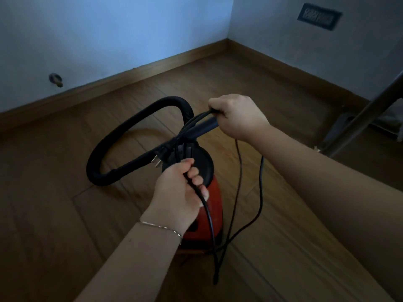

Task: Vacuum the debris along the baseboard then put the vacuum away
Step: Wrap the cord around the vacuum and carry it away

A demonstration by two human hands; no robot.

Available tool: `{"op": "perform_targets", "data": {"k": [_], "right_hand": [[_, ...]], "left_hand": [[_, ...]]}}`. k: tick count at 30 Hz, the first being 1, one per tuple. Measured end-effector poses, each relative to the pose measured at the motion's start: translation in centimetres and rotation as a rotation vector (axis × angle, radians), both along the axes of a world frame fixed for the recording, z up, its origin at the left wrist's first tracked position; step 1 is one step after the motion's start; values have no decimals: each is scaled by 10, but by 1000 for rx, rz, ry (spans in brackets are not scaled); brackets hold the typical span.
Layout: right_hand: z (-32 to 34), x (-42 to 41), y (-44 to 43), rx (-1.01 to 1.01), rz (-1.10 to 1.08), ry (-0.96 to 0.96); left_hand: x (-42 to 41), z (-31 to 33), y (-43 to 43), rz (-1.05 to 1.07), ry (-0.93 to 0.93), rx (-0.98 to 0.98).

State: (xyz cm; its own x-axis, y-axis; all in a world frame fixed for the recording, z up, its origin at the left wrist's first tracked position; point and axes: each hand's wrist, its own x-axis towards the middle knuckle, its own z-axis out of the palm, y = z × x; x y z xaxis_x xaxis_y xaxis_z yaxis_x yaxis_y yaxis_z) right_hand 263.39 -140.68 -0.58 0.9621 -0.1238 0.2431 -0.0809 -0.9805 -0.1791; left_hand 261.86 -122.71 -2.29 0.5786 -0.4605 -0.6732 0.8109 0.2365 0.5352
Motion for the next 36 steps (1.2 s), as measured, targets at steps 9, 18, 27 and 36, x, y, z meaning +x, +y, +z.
{"op": "perform_targets", "data": {"k": [9, 18, 27, 36], "right_hand": [[-3, 57, 38, 31, 73, 17], [-17, 88, 66, 211, 11, 57], [-39, 35, 30, 273, -253, 44], [-108, -24, -3, 142, -526, 483]], "left_hand": [[60, -43, 42, 71, -360, 116], [74, -67, 56, -3, -257, 320], [88, -61, 55, 249, -319, 200], [91, -57, 54, 371, -242, 36]]}}
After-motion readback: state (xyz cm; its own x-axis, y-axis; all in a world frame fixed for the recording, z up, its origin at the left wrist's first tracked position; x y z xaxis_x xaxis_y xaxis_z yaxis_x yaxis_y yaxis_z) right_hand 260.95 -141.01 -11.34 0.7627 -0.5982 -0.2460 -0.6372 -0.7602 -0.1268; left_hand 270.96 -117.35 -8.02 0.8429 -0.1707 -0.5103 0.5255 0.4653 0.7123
